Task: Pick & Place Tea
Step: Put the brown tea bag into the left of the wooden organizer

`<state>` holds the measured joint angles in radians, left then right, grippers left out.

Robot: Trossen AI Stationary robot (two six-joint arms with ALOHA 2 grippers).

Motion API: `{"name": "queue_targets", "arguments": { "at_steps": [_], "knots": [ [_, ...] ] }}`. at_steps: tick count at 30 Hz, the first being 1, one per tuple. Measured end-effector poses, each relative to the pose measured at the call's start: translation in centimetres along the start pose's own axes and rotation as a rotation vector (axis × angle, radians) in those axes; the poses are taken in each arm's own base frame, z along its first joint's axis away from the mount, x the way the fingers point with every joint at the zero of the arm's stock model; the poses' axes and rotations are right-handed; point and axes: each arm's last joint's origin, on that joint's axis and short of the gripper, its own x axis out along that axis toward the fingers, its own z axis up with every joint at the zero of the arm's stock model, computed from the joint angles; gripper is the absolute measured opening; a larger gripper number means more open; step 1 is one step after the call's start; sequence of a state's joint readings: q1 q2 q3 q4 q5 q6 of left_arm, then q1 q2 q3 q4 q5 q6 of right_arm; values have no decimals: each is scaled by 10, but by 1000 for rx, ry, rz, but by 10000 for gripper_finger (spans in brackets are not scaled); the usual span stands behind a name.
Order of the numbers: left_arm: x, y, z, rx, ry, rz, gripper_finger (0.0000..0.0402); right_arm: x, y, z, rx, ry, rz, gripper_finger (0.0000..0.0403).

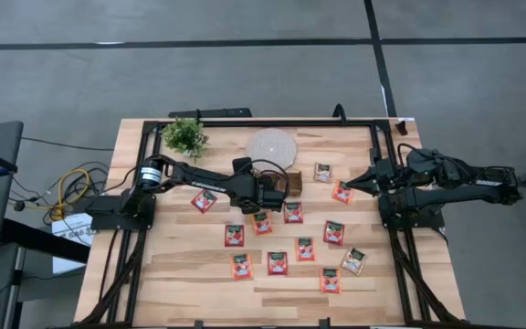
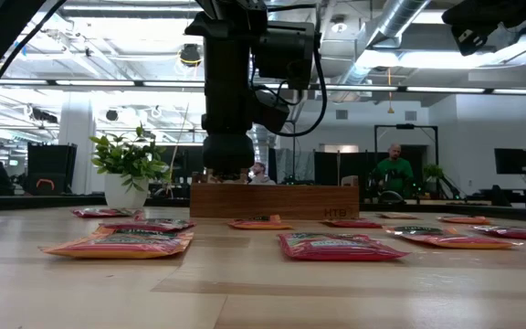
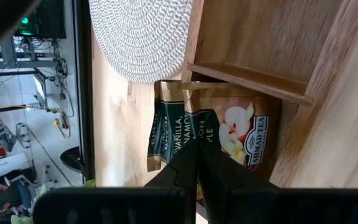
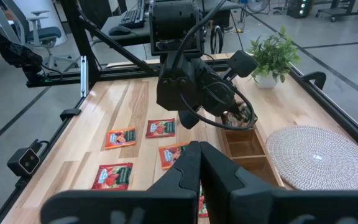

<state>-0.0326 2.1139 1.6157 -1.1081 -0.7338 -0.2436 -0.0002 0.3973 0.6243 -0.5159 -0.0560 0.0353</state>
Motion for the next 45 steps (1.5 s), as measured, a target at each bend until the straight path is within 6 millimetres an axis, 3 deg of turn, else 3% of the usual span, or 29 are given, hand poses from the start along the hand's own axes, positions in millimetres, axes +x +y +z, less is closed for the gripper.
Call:
{"name": "queue_targets", "arguments": {
  "at_steps": [23,38,42,45],
  "knots": [
    [0,0,1,10,-4,-7,6,0,0,0,10,0,-1,0],
    [-2,-1,-1,-1,-6,28,139,0,0,0,10,0,-1,0],
    [-15,2,-7,37,-3,52,151,0,0,0,10,0,-1,0],
    [-37,8,-8,44,6,61,152,0,0,0,10,0,-1,0]
  ]
}}
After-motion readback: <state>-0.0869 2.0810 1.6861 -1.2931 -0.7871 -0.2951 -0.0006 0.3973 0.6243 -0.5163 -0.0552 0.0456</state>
